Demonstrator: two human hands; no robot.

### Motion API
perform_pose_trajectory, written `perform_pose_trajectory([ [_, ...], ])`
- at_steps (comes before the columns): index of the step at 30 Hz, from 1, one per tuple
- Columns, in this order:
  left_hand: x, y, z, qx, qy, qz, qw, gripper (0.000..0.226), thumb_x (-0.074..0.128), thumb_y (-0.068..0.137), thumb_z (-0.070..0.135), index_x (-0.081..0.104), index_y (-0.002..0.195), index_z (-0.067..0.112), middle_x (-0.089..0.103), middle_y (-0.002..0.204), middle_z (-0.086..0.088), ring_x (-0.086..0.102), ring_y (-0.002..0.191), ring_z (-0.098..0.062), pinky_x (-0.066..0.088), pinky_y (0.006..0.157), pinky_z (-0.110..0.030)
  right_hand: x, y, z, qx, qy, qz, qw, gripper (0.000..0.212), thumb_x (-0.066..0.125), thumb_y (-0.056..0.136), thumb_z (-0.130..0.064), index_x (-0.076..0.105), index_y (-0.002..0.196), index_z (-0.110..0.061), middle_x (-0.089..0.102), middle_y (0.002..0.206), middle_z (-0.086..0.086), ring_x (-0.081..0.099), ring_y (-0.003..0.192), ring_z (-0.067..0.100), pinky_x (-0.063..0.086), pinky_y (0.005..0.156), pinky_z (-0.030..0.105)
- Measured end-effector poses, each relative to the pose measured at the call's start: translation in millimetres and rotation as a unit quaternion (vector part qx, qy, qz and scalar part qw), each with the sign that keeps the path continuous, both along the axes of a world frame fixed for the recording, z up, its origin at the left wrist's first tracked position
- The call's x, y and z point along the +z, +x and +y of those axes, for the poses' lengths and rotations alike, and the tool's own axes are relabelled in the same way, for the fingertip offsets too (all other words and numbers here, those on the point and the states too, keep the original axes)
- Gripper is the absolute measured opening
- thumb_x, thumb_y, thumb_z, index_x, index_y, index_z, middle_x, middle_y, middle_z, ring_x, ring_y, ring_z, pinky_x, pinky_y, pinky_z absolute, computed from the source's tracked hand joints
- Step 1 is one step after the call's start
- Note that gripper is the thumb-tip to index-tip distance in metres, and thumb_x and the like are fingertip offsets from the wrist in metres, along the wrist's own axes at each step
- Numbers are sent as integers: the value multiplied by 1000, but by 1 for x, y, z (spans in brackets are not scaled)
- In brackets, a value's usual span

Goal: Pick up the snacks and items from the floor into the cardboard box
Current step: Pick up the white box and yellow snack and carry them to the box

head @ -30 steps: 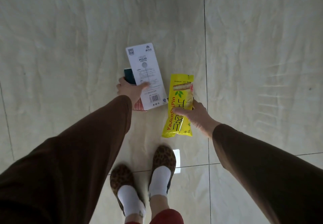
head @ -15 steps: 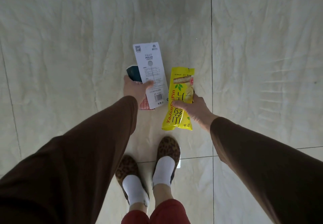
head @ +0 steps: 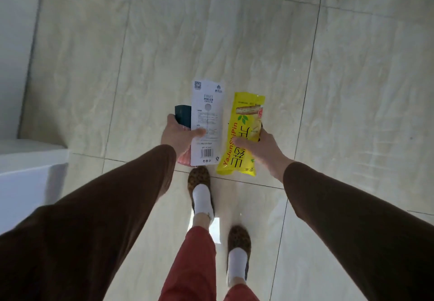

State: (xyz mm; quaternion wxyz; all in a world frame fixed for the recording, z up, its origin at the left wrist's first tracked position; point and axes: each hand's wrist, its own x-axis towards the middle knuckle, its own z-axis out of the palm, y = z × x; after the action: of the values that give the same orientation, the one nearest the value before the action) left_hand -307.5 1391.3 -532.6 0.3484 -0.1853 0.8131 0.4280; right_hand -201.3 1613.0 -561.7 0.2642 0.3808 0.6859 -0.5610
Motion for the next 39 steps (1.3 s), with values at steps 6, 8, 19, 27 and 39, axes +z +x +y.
perform_pose_trajectory([
  [6, 43, 85, -84, 75, -24, 31, 996, 63, 88, 74, 28, 44, 114, 10, 65, 96, 7, 66, 85, -11, 54, 79, -37, 47, 33, -61, 111, 26, 39, 993, 86, 82, 53, -71, 66, 130, -33, 72, 122, 2, 72, 109, 22, 62, 94, 45],
  [8, 53, 117, -114, 100, -30, 35, 994, 63, 88, 74, 29, 43, 114, 11, 66, 96, 5, 68, 85, -14, 56, 79, -38, 56, 49, -84, 140, 33, 41, 989, 86, 83, 53, -71, 66, 128, -34, 73, 120, 1, 72, 110, 22, 60, 97, 46],
  [19, 86, 302, -314, 188, -60, 23, 980, 61, 86, 72, 38, 41, 109, 19, 70, 103, 1, 71, 85, -22, 60, 80, -47, 97, 165, -286, 273, 41, 71, 958, 74, 85, 55, -67, 70, 118, -31, 79, 107, -8, 76, 102, 16, 60, 99, 43],
  [27, 110, 430, -443, 293, -50, 12, 955, 59, 88, 69, 37, 42, 104, 22, 70, 98, 1, 73, 84, -22, 62, 78, -48, 102, 248, -423, 384, 79, 63, 918, 83, 80, 49, -83, 67, 118, -38, 76, 112, -2, 72, 109, 23, 57, 102, 45],
  [39, 124, 528, -583, 408, -52, 27, 911, 57, 87, 74, 26, 44, 111, 19, 71, 100, 5, 73, 80, -16, 62, 62, -39, 93, 298, -595, 493, 65, 63, 865, 98, 75, 45, -90, 65, 127, -36, 69, 122, 3, 67, 115, 26, 55, 104, 45],
])
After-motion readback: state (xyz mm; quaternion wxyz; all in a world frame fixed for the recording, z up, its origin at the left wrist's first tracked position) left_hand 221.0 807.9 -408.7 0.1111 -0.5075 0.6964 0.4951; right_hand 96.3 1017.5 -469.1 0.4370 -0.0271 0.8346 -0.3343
